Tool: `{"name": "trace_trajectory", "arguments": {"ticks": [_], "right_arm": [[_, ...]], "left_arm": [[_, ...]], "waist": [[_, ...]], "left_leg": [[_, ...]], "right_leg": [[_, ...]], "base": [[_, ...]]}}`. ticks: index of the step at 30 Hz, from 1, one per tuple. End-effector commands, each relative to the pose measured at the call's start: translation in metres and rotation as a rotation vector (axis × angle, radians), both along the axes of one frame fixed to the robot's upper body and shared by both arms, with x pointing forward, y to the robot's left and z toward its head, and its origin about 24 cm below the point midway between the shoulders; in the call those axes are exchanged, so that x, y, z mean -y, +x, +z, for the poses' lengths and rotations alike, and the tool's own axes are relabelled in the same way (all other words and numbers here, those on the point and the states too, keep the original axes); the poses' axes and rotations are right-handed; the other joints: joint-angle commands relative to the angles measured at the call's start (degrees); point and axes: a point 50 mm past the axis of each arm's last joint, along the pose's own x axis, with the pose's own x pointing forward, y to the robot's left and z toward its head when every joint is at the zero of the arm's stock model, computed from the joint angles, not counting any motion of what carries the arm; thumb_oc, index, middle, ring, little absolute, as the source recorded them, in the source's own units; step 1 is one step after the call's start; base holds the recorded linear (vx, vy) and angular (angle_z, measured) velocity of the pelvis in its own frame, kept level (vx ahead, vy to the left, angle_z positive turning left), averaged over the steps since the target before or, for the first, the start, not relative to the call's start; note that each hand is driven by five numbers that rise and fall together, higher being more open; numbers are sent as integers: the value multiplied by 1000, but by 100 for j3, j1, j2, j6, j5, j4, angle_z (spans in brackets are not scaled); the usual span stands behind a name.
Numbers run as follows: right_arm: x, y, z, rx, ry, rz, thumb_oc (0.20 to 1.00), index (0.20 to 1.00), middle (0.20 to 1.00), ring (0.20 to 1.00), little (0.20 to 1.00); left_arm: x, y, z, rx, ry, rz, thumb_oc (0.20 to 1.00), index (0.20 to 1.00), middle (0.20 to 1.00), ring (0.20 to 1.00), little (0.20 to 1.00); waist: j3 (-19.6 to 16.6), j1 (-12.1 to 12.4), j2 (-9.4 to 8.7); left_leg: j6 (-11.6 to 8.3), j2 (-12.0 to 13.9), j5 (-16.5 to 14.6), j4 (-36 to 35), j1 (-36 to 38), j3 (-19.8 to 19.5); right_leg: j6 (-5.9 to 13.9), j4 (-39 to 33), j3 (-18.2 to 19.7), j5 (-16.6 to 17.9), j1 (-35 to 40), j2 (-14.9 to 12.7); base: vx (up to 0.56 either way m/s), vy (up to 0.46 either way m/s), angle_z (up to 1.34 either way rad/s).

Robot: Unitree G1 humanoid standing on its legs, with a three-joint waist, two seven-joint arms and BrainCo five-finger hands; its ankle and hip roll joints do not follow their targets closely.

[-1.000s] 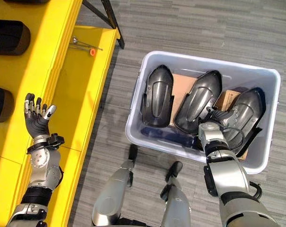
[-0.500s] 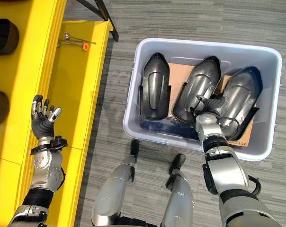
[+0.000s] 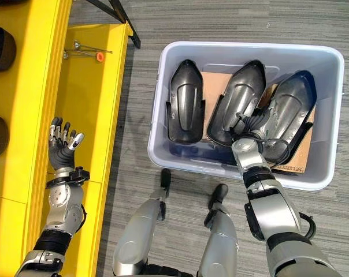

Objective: Move parts from the plastic box to the shelf.

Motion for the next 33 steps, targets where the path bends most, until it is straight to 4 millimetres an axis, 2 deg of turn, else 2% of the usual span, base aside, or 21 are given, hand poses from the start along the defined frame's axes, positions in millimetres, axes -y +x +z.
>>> {"name": "trace_trajectory", "arguments": {"ticks": [1,2,3,4,9,12,15,17,18,19,21,26,27,29,33], "right_arm": [[8,-5,24,123,-174,-111,1000,1000,1000,1000,1000],[9,-6,29,160,-214,-132,1000,1000,1000,1000,1000],[8,-9,46,270,-307,-145,1000,1000,1000,1000,1000],[8,-9,46,270,-307,-146,1000,1000,1000,1000,1000],[-3,-16,74,474,-448,-107,1000,1000,1000,1000,1000],[-9,-21,83,542,-491,-79,1000,1000,1000,1000,1000],[-11,-24,81,557,-484,-62,1000,1000,1000,1000,1000],[-11,-30,76,569,-450,-39,1000,1000,1000,1000,1000],[-6,-35,64,549,-339,-37,1000,1000,1000,1000,1000],[-5,-36,63,548,-328,-37,1000,1000,1000,1000,1000],[3,-45,31,465,-168,-22,1000,1000,1000,1000,1000],[5,-44,8,383,20,48,1000,1000,1000,1000,1000],[5,-46,-6,351,109,66,1000,1000,1000,1000,1000],[12,-47,-15,315,160,65,1000,1000,1000,1000,1000],[17,-46,-17,284,164,93,1000,1000,1000,1000,1000]], "left_arm": [[8,-7,13,96,24,-49,1000,1000,1000,1000,1000],[10,-7,13,97,18,-58,1000,1000,1000,1000,1000],[13,-8,12,93,16,-72,1000,1000,1000,1000,1000],[13,-8,12,93,16,-73,1000,1000,1000,1000,1000],[15,-12,9,90,-6,-73,1000,1000,1000,1000,1000],[13,-15,7,85,-11,-61,1000,1000,1000,1000,1000],[12,-17,7,85,-15,-61,1000,1000,1000,1000,1000],[9,-20,7,85,-23,-59,1000,1000,1000,1000,1000],[7,-23,8,81,-16,-53,1000,1000,1000,1000,1000],[7,-23,7,80,-15,-52,1000,1000,1000,1000,1000],[4,-28,7,74,-20,-40,1000,1000,1000,1000,1000],[3,-29,5,60,-28,-47,1000,1000,1000,1000,1000],[4,-29,5,53,-8,-54,1000,1000,1000,1000,1000],[6,-27,6,47,-8,-58,1000,1000,1000,1000,1000],[7,-24,7,37,-14,-76,1000,1000,1000,1000,1000]], "waist": [[-149,9,28],[-149,1,37],[-154,-35,59],[-152,-33,60],[-178,-115,77],[-209,-181,70],[-211,-228,62],[-241,-309,58],[-261,-365,32],[-263,-365,28],[-293,-470,-3],[-289,-517,-27],[-286,-543,-50],[-271,-582,-62],[-226,-618,-56]], "left_leg": [[-44,-176,36,110,-295,63],[-51,-171,43,96,-282,69],[-53,-161,49,53,-225,87],[-53,-160,50,50,-220,88],[-48,-159,51,-27,-91,115],[-48,-162,56,-93,30,141],[-51,-151,49,-124,129,160],[-48,-150,42,-185,261,186],[-52,-136,37,-235,380,216],[-53,-135,38,-242,394,219],[-48,-121,19,-318,558,264],[-29,-109,-9,-360,701,316],[-28,-92,-27,-345,737,335],[-24,-62,-40,-360,801,364],[-24,-44,-48,-344,832,390]], "right_leg": [[79,27,-68,-247,267,-127],[81,10,-64,-237,278,-123],[83,-21,-55,-227,314,-110],[84,-23,-55,-226,318,-110],[87,-96,-10,-199,396,-81],[89,-165,39,-176,473,-50],[86,-207,75,-159,539,-38],[85,-270,144,-139,617,-11],[89,-325,188,-118,698,12],[90,-332,192,-115,709,14],[100,-399,270,-75,790,43],[99,-450,327,-31,877,51],[104,-448,334,-6,895,42],[116,-431,335,8,906,30],[116,-354,324,-2,886,19]], "base": [[-10,20,-3],[-12,43,-6],[-9,37,-7],[-7,36,-8],[-1,26,-4],[5,26,-9],[13,22,-14],[28,25,-4],[29,14,-3],[46,19,-7],[41,15,-10],[23,-4,-11],[26,-34,-6],[17,-22,-1],[13,-25,-5]]}}
